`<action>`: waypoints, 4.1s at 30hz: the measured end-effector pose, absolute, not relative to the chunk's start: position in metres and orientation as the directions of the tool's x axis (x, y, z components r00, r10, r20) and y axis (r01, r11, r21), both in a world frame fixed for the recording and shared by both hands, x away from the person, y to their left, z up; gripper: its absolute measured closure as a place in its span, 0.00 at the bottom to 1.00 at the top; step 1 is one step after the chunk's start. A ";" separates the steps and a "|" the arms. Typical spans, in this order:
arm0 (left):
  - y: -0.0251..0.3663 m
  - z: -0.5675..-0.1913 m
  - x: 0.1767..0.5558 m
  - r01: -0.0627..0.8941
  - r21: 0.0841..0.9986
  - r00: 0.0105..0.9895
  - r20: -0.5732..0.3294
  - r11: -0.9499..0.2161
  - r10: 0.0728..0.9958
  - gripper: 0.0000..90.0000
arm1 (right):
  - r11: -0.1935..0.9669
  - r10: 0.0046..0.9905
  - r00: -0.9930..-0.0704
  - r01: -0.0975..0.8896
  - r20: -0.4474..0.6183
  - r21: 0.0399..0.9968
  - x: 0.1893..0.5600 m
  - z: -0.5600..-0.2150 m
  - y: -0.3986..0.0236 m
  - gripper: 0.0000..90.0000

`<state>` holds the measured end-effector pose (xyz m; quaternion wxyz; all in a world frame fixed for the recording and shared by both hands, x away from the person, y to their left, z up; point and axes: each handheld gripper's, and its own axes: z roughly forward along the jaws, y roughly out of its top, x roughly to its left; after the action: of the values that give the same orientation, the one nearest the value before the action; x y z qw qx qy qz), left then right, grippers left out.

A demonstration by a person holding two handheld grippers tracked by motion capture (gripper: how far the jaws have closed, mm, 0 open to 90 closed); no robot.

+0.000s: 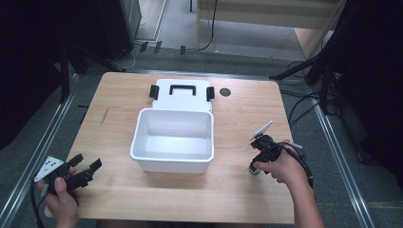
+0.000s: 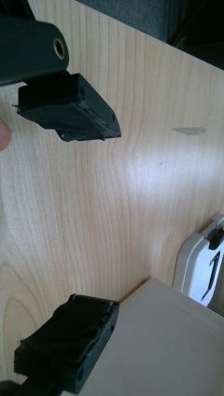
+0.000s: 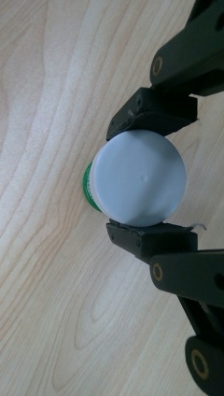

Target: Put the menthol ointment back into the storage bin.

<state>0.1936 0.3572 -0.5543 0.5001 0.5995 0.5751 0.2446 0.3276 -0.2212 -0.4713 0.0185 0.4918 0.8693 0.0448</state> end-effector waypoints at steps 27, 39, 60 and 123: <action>0.357 -0.554 0.192 0.429 0.888 0.203 -0.274 0.166 0.940 0.17 | 0.599 0.795 -0.607 0.786 0.004 0.152 0.334 -0.397 -0.189 0.57; 0.351 -0.553 0.191 0.410 0.902 0.170 -0.219 0.133 0.961 0.16 | 0.638 0.762 -0.647 0.752 0.005 0.166 0.343 -0.367 -0.156 0.57; 0.353 -0.553 0.192 0.420 0.895 0.153 -0.234 0.151 0.960 0.16 | 0.698 0.702 -0.712 0.693 0.022 0.181 0.350 -0.337 -0.094 0.57; 0.355 -0.553 0.193 0.430 0.888 0.153 -0.251 0.164 0.956 0.16 | 0.897 0.425 -0.905 0.422 -0.002 0.130 0.362 -0.432 -0.020 0.57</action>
<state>0.1927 0.3548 -0.5535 0.4824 0.5863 0.5910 0.2725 0.3622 -0.0197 -0.4318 0.0150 0.2174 0.9739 0.0633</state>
